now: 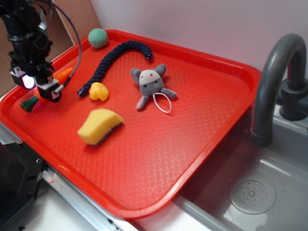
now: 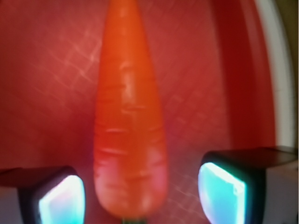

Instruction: Grab the carrot.

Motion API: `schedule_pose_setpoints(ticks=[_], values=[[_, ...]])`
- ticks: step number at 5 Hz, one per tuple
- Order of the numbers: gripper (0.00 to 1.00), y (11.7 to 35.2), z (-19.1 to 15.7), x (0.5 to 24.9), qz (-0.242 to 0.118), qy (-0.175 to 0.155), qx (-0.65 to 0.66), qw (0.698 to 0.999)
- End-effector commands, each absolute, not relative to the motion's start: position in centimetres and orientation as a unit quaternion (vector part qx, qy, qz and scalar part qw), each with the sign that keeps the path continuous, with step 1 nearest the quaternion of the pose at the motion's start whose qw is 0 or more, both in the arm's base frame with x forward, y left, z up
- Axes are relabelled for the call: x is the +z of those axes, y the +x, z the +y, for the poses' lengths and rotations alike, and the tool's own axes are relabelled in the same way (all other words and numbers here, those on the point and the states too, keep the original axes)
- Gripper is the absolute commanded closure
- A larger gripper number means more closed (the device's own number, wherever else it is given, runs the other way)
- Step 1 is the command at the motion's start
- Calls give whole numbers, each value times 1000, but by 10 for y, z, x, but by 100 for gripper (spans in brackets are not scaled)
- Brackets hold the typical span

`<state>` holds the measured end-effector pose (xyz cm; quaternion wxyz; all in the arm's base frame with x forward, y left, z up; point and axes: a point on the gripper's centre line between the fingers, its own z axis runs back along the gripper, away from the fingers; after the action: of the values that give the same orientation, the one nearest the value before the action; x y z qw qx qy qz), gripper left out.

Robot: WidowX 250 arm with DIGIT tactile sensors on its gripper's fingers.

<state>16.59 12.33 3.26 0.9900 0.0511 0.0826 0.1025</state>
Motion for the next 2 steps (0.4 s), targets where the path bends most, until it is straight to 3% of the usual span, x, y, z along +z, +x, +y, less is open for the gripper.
schedule_pose_setpoints(ticks=[1,2], values=[[100,179,125,19,68,44,73,994],[100,178,123,19,67,47,72,994]])
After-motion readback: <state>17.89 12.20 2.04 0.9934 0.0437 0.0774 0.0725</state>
